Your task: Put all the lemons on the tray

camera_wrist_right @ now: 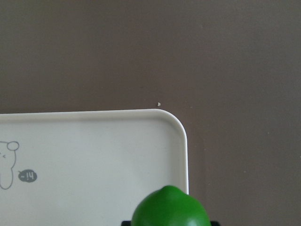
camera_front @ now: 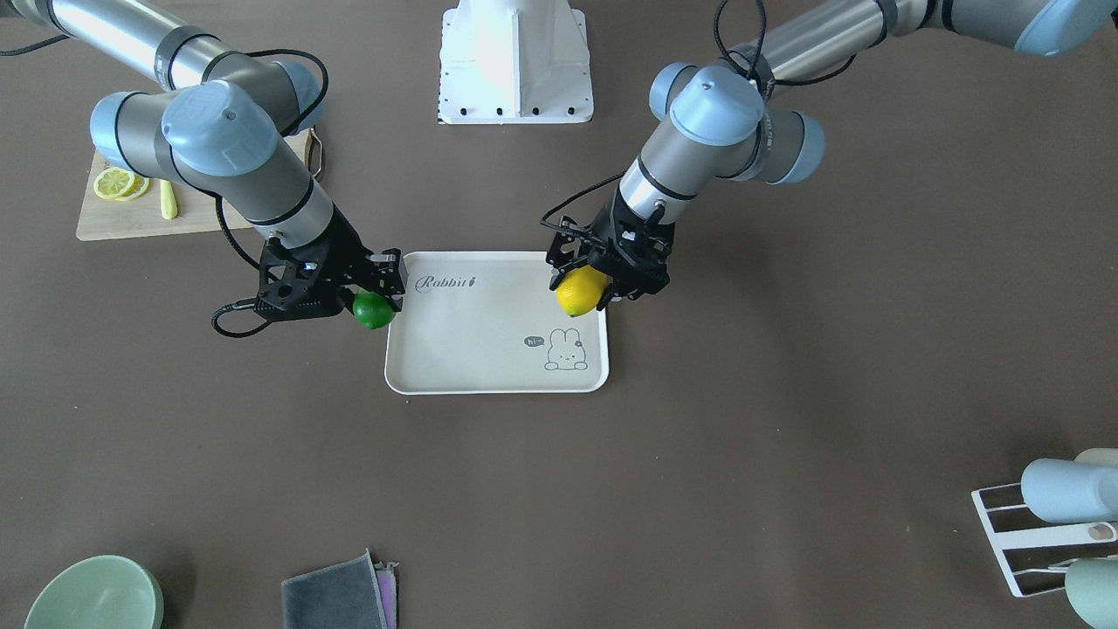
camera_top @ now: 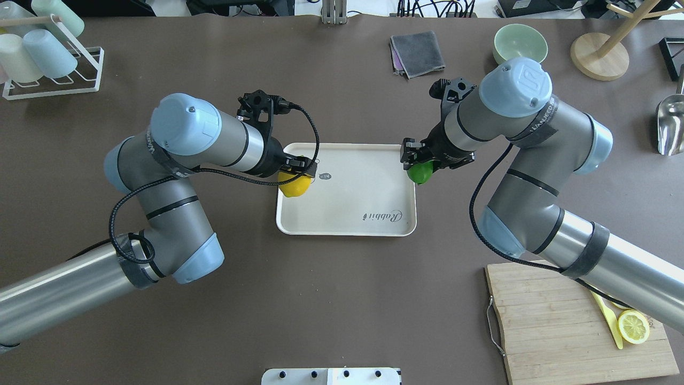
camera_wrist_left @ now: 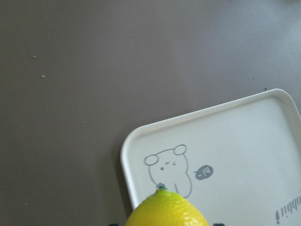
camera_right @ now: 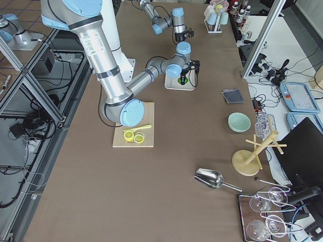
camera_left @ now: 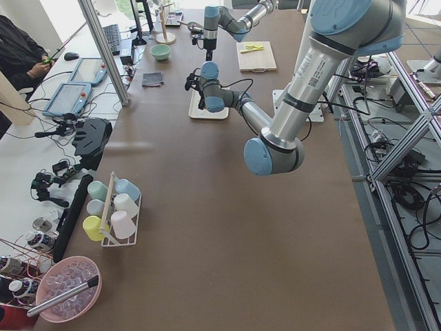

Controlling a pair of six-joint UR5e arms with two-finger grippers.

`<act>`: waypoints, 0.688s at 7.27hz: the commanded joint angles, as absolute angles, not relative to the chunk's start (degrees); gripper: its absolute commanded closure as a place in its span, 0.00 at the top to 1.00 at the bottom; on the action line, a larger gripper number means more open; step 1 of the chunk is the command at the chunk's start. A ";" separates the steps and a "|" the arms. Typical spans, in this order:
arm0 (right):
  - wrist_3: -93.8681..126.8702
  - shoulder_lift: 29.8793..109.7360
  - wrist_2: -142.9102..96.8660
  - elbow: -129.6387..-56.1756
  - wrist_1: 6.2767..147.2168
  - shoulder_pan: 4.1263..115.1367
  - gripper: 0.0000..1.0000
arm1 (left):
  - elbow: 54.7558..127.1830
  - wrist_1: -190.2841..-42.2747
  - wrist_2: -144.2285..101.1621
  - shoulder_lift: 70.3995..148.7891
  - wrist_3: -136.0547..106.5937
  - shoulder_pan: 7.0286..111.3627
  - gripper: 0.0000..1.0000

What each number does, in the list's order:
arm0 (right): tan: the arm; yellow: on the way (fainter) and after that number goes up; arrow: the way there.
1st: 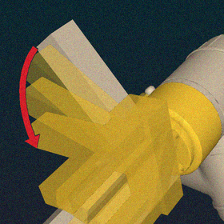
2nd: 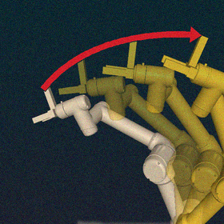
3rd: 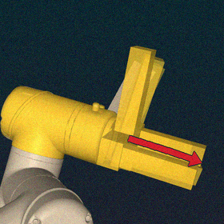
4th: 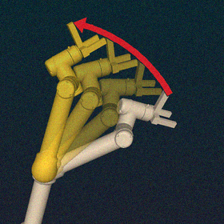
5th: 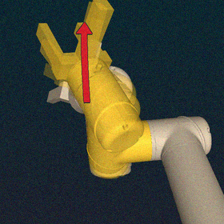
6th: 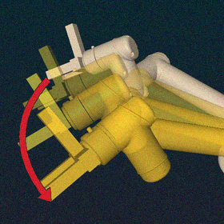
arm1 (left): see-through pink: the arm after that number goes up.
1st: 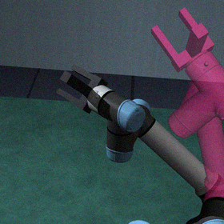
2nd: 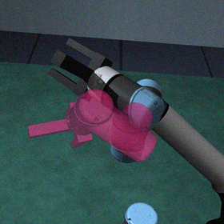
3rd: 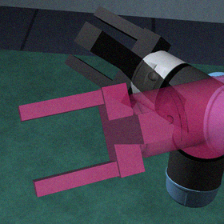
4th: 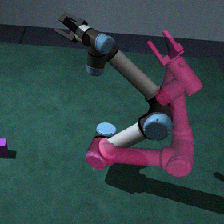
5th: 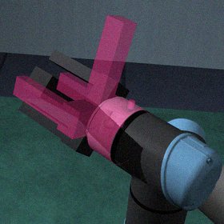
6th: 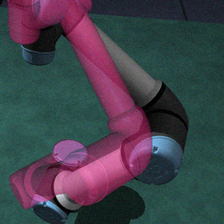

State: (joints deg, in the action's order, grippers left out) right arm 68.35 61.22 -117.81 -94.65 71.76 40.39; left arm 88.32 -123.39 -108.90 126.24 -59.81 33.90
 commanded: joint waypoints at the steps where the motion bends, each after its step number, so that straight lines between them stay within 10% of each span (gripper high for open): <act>1: 70.83 57.94 -114.54 -92.21 71.72 37.54 0.00 | 83.61 -122.87 -105.39 130.32 -61.43 32.26 0.00; 5: 72.42 55.46 -110.04 -86.68 69.53 34.19 0.00 | 82.09 -122.70 -101.34 130.87 -61.35 30.32 0.00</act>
State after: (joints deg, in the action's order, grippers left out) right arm 72.35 55.67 -111.15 -88.55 70.67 34.87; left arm 82.21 -122.86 -101.70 130.84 -61.40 30.70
